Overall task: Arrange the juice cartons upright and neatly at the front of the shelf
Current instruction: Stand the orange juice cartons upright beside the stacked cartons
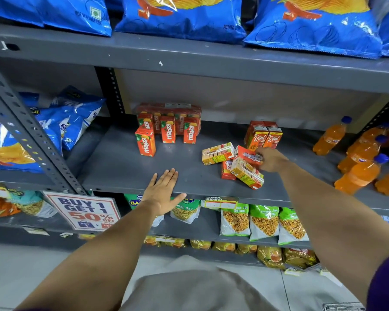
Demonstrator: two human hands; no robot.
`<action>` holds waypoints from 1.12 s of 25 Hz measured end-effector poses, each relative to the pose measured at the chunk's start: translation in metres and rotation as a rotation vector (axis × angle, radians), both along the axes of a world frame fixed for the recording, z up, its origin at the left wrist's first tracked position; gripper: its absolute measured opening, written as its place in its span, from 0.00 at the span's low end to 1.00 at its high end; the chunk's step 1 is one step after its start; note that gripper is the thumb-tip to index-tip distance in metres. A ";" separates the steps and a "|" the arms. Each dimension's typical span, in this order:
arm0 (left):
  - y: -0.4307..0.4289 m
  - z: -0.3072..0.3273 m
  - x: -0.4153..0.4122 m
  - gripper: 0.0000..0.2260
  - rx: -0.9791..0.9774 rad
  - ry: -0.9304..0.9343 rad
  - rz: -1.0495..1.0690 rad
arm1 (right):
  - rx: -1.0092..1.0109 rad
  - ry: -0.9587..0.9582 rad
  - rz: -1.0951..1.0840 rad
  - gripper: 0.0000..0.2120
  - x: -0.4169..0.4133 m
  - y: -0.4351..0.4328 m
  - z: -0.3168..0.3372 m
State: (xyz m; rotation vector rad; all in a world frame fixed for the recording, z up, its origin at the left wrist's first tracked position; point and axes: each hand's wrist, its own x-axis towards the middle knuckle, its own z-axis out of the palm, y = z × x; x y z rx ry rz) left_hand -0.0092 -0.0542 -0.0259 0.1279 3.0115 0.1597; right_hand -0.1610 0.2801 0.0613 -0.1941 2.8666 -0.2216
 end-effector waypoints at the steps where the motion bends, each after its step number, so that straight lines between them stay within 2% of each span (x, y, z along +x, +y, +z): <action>1: 0.000 0.000 0.001 0.35 -0.002 0.002 0.008 | -0.051 0.037 0.003 0.27 0.001 0.002 0.006; 4: 0.003 -0.002 0.000 0.35 -0.013 -0.004 0.043 | -0.220 0.075 0.005 0.25 0.001 0.009 0.032; 7: 0.011 0.000 -0.006 0.34 0.015 -0.008 0.085 | -0.306 0.069 0.069 0.24 0.000 0.009 0.063; 11: 0.009 0.003 -0.008 0.33 0.057 -0.011 0.083 | -0.500 0.145 0.053 0.11 -0.002 -0.020 0.090; 13: 0.002 0.005 -0.007 0.32 0.057 -0.009 0.088 | -0.583 0.200 0.066 0.09 -0.001 -0.048 0.098; 18: -0.013 0.006 -0.005 0.32 0.071 -0.018 0.078 | -0.398 0.190 0.332 0.20 0.005 -0.138 0.091; 22: -0.026 0.004 -0.006 0.34 0.063 -0.013 0.056 | -0.356 0.137 0.438 0.24 0.018 -0.203 0.070; 28: -0.039 0.000 -0.010 0.35 0.024 0.001 0.010 | -0.232 0.165 0.529 0.23 0.016 -0.238 0.042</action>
